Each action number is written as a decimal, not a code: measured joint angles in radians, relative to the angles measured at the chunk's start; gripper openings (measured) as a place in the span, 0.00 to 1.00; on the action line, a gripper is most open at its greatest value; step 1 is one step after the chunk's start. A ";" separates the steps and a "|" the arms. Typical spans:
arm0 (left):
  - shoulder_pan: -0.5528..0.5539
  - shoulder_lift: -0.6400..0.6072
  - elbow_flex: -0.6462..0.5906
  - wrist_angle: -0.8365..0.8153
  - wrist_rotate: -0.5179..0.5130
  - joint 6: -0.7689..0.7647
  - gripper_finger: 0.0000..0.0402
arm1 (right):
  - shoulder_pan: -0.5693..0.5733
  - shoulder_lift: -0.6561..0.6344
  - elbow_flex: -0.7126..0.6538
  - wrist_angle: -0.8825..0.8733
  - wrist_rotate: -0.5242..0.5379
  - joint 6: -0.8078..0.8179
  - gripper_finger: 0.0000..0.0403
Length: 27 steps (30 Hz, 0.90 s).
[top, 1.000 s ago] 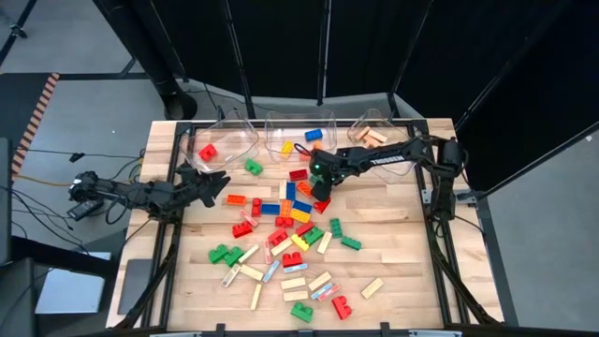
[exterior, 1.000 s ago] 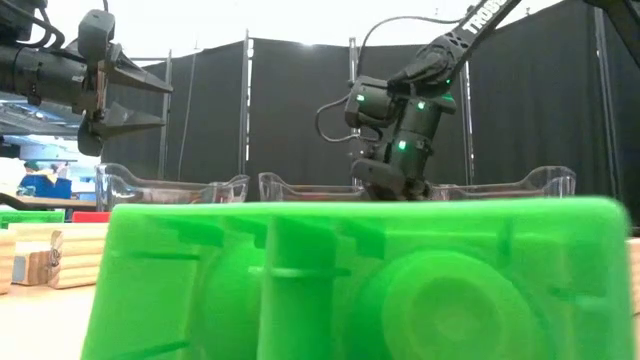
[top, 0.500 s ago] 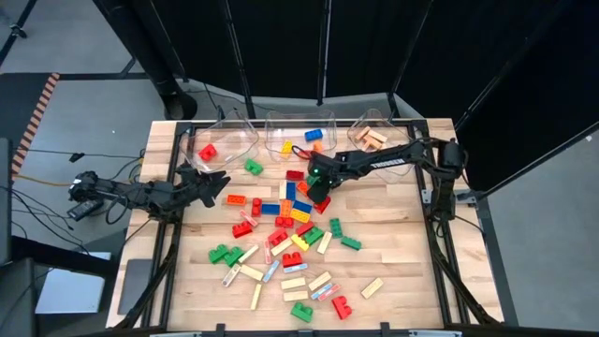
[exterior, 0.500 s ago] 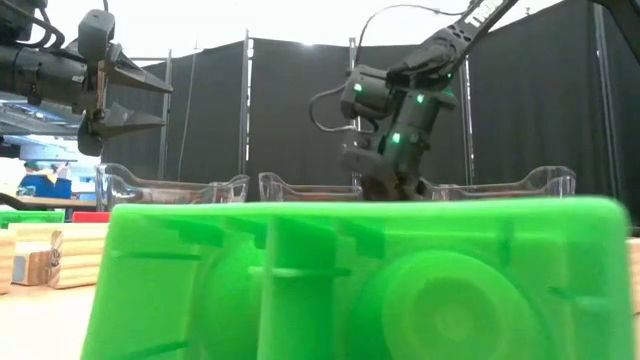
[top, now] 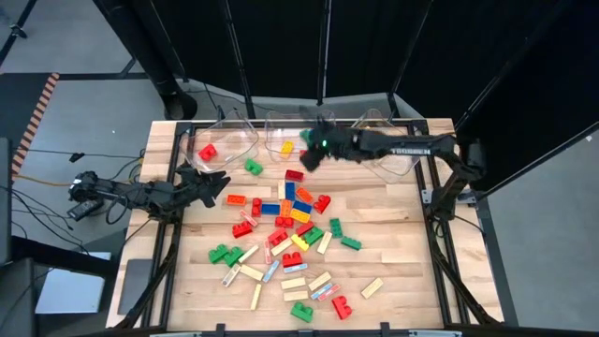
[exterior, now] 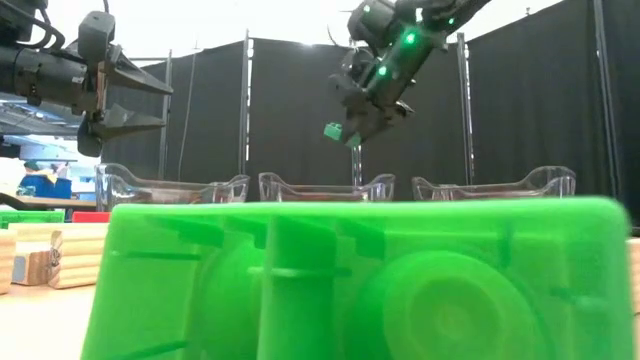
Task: Sort blocks by size
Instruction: Put the large green game piece into the middle transparent bin, then put the large red game piece into the middle transparent bin
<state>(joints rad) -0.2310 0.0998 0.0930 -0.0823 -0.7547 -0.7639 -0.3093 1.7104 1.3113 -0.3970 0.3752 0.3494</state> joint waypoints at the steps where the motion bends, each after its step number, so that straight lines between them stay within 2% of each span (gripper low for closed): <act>1: 0.000 0.000 0.000 0.001 0.000 0.000 0.67 | -0.022 0.003 0.004 0.020 0.004 -0.025 0.39; 3: 0.000 0.000 0.000 0.001 0.000 0.000 0.67 | -0.066 0.006 0.008 0.068 -0.027 -0.066 0.46; 5: 0.000 0.000 0.000 0.001 0.000 -0.003 0.67 | -0.104 0.006 0.010 0.094 -0.070 -0.075 0.59; 7: 0.000 0.000 0.000 0.001 0.000 -0.004 0.67 | -0.134 0.006 0.011 0.087 -0.088 -0.038 0.69; 9: 0.000 0.000 0.000 0.001 0.000 -0.005 0.67 | -0.157 0.006 0.010 0.067 -0.120 0.009 0.76; 11: 0.000 0.000 0.000 0.001 0.000 -0.006 0.67 | -0.171 0.006 0.010 0.065 -0.193 0.057 0.79; 13: 0.000 0.000 0.000 0.001 0.000 -0.006 0.67 | -0.171 0.006 0.010 0.081 -0.310 0.069 0.78; 16: 0.000 0.000 0.000 0.001 0.000 -0.006 0.67 | -0.122 0.006 0.010 0.134 -0.480 0.038 0.75; 18: 0.000 0.000 0.000 0.001 0.000 -0.003 0.67 | -0.071 0.006 0.010 0.139 -0.545 -0.017 0.72; 20: 0.000 0.000 0.000 0.001 0.000 -0.003 0.67 | -0.015 0.006 0.010 0.124 -0.539 -0.103 0.69; 24: 0.000 0.000 0.000 0.001 0.000 -0.002 0.67 | 0.071 0.025 0.010 0.113 -0.335 -0.249 0.65; 27: 0.000 0.000 0.000 0.003 0.000 -0.002 0.67 | 0.093 0.068 0.009 0.140 -0.289 -0.274 0.63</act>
<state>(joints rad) -0.2310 0.0994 0.0931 -0.0797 -0.7547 -0.7662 -0.2160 1.7785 1.3205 -0.2573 0.0865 0.0754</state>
